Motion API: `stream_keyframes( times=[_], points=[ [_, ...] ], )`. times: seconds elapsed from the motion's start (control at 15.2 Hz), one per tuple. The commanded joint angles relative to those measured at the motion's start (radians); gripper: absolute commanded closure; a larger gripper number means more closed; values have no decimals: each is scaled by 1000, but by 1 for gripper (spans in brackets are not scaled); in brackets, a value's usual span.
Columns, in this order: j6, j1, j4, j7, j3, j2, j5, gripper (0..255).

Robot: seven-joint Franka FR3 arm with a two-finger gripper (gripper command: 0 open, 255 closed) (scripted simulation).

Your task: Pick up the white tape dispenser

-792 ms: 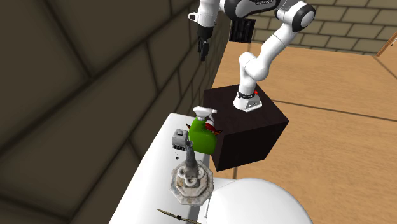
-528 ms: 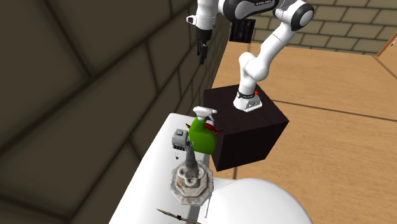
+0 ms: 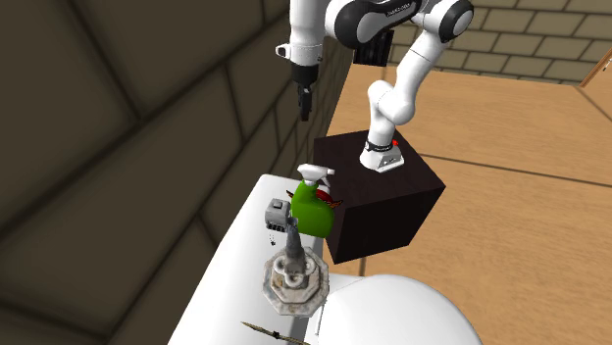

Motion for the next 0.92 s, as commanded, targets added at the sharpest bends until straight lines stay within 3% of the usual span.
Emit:
stream_keyframes(
  times=[0.0,0.86],
  points=[
    [6,7,45,46,28,60,19,0],
    [26,71,443,334,172,511,42,0]
  ],
)
